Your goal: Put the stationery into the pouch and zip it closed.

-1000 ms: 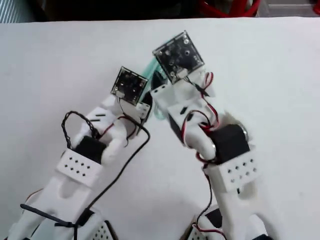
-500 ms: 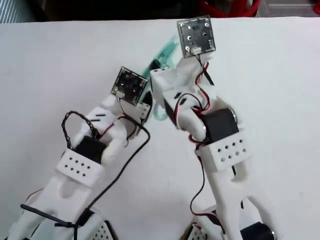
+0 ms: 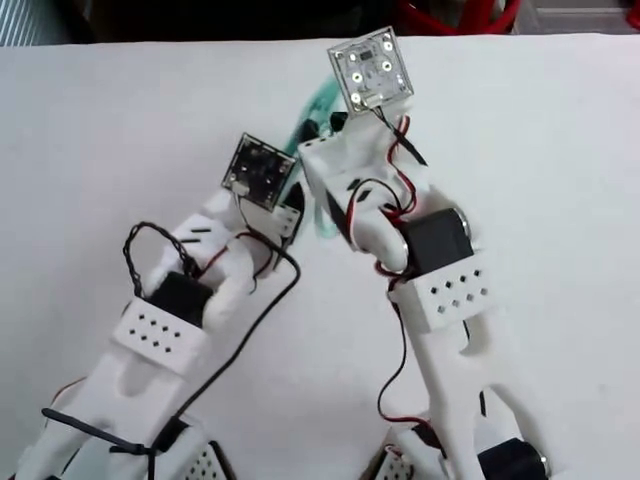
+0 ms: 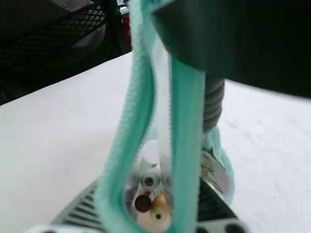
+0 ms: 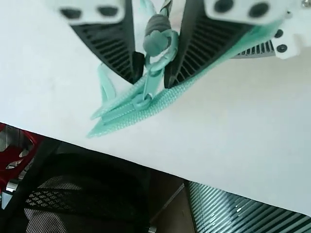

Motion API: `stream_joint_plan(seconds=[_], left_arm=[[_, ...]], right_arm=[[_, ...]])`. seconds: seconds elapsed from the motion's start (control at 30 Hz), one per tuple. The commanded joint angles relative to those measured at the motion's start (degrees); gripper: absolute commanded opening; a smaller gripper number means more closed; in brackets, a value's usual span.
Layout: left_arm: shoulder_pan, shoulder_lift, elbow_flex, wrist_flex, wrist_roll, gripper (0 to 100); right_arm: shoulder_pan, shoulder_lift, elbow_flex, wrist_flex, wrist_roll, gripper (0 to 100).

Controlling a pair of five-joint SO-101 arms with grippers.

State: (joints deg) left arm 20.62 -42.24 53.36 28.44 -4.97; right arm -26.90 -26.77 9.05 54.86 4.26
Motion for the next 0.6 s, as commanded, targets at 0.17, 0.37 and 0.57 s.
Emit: stream_joint_plan(seconds=[0.17,0.37,0.57], left_arm=[[-0.13,-0.31,-0.79,-0.35,0.79,5],[-0.13,-0.31,-0.79,-0.44,0.79,5],[-0.13,-0.31,-0.79,-0.53,0.79,4]], right_arm=[[0.57,-6.02,-3.08,2.42,4.40,1.9],[-3.65,-6.55,-4.57,8.13,12.84,1.9],[-4.97,-4.88,-15.82,19.82,22.86,1.9]])
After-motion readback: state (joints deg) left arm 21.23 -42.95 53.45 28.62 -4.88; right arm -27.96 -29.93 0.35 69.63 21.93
